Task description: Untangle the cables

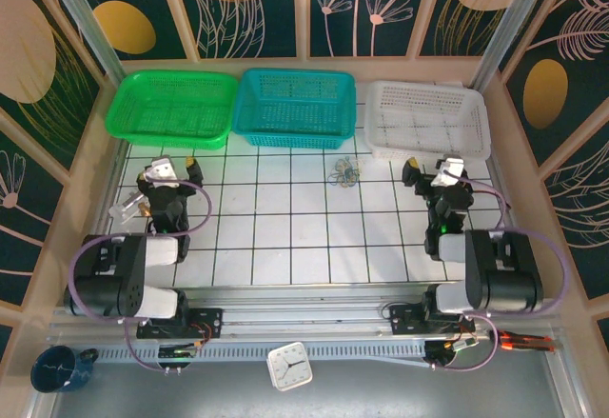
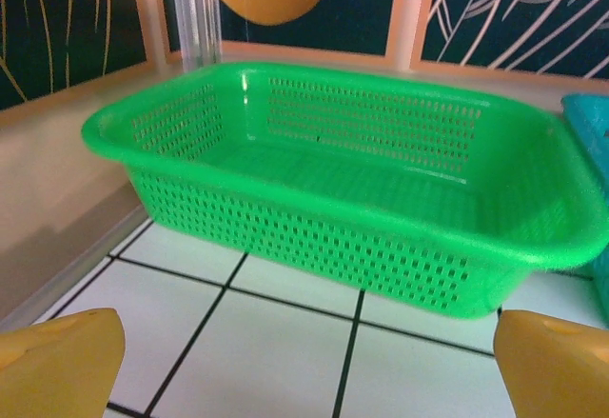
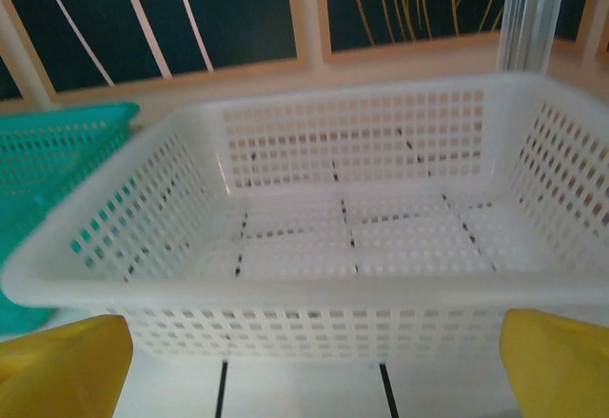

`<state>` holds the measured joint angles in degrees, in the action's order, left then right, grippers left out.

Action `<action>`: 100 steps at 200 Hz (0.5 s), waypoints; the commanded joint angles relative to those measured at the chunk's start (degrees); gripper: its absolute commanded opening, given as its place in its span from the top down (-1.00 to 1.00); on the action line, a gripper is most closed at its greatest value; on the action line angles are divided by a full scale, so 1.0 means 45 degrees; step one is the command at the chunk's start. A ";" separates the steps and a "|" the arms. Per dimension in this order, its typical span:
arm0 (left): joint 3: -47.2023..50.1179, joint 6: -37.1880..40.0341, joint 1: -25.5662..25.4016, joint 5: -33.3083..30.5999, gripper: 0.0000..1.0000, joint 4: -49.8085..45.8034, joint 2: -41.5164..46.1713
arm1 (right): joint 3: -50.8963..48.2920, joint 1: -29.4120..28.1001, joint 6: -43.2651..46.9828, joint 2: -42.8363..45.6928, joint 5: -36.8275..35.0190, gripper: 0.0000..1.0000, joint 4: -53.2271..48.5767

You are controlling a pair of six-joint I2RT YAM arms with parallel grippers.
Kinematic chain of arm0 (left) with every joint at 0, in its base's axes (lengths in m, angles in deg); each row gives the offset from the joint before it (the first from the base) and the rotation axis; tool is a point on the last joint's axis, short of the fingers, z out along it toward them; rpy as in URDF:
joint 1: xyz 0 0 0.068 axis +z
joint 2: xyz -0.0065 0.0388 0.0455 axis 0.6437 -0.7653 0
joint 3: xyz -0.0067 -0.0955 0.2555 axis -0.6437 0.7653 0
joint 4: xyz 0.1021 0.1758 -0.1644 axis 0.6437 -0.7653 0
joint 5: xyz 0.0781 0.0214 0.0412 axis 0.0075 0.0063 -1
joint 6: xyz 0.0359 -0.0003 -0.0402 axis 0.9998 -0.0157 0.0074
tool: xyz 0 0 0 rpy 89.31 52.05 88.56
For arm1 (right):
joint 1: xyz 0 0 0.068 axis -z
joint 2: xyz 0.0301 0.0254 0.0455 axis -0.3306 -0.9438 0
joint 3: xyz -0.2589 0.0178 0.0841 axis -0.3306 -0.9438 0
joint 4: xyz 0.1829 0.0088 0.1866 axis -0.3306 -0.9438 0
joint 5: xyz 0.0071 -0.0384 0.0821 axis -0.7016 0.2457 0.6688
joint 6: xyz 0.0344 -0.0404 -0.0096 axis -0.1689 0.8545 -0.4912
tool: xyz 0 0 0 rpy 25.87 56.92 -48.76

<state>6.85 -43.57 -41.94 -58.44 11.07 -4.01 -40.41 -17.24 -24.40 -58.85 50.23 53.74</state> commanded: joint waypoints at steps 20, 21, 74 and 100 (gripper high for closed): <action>-0.0326 -0.0935 0.0081 -0.0811 -0.98 -0.1939 0.1912 | 0.1110 -0.0161 -0.1458 0.3223 -0.1263 -0.99 -0.4447; -0.0334 -0.0992 0.0082 -0.0808 -0.98 -0.1991 0.1985 | 0.1132 -0.0154 -0.1522 0.3252 -0.1296 -0.99 -0.4641; -0.1662 -0.3456 0.0083 0.0853 -0.98 -0.6093 0.4664 | 0.5332 0.0077 -0.6394 0.4982 -0.2866 -0.98 -1.2702; -0.2446 -0.4490 0.0083 0.2242 -0.98 -0.7889 0.5609 | 0.6468 0.0137 -0.5933 0.4912 0.0214 -0.99 -1.3572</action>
<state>-0.32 -57.06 -41.94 -55.55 -13.70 17.91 -15.30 -16.73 -46.17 -37.14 42.63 5.13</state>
